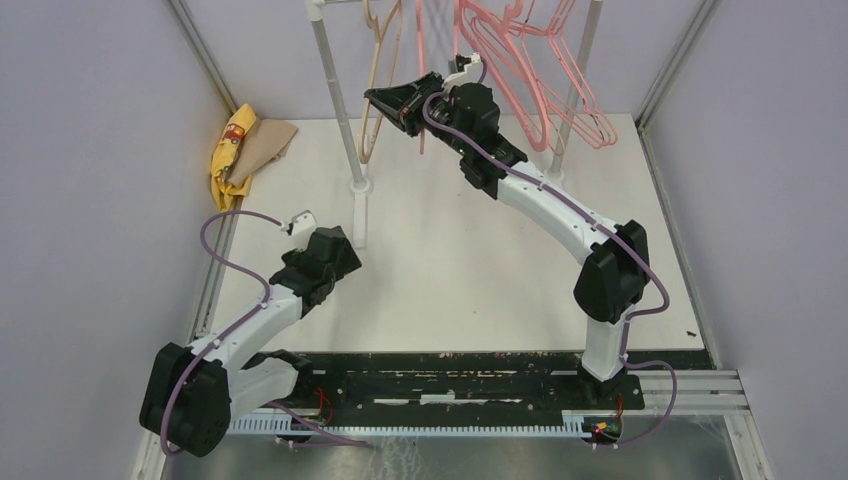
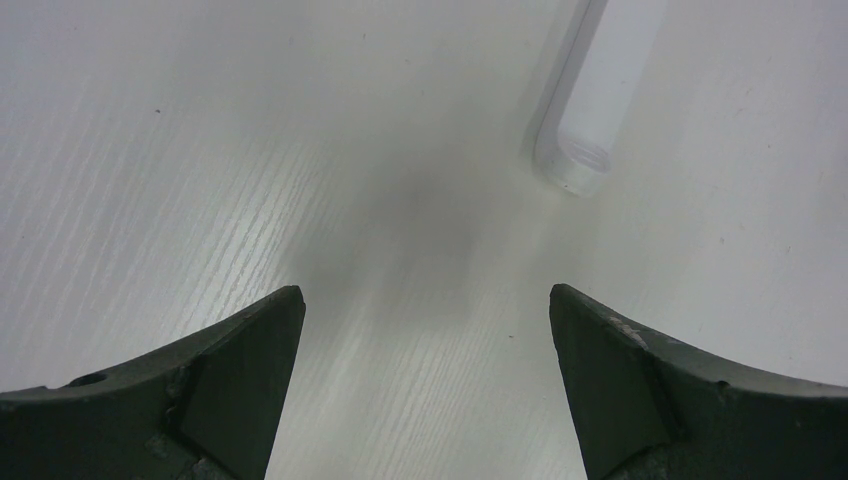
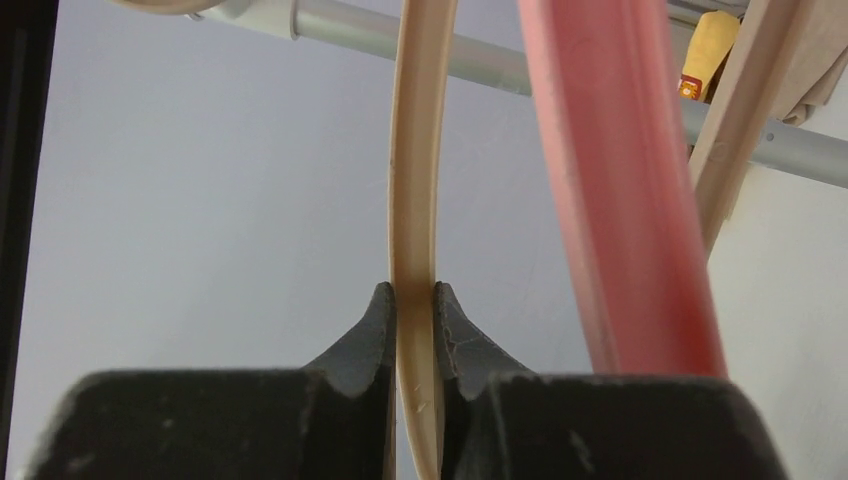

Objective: Organize the hangers

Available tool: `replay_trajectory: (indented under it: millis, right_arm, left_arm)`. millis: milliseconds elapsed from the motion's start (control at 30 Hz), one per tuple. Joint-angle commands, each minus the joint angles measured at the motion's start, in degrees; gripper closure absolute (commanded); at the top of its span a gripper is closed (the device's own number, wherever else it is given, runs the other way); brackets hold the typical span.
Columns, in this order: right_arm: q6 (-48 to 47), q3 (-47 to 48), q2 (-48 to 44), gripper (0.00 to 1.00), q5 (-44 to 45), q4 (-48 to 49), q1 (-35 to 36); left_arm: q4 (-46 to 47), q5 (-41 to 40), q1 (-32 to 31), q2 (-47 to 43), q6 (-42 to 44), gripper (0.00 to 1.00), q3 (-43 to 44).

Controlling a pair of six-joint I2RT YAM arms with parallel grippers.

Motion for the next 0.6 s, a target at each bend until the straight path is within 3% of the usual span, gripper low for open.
replay_trajectory:
  millis: [0, 33, 67, 100, 133, 333, 567]
  right_arm:
    - [0.16, -1.29, -3.64, 0.75, -0.04, 0.52, -0.57]
    - [-0.64, -1.35, -4.10, 0.66, -0.37, 0.25, -0.50]
    - [-1.54, -1.62, -4.65, 0.42, -0.69, 0.11, -0.50]
    - [-2.41, -2.02, -5.35, 0.10, -1.03, 0.02, -0.50]
    - [-3.46, -2.58, -6.23, 0.01, -1.30, -0.15, -0.50]
    - [-11.79, -10.01, -13.12, 0.00, -1.21, -5.95, 0.46]
    - [-35.95, -21.50, -22.15, 0.00, 3.52, -22.95, 6.54]
  left_arm:
    - [1.15, -2.24, 0.10, -1.40, 1.19, 0.01, 1.45]
    - [1.13, -2.34, 0.11, -1.42, 1.19, 0.01, 1.47]
    - [1.13, -2.54, 0.06, -1.42, 1.19, 0.01, 1.49]
    - [1.13, -2.64, 0.12, -1.35, 1.19, 0.01, 1.50]
    - [1.13, -2.75, 0.09, -1.16, 1.19, 0.01, 1.49]
    - [1.13, -3.29, 0.12, -0.43, 0.84, 0.01, 1.53]
    - [0.65, -4.03, 0.07, 0.64, 1.66, 0.01, 2.19]
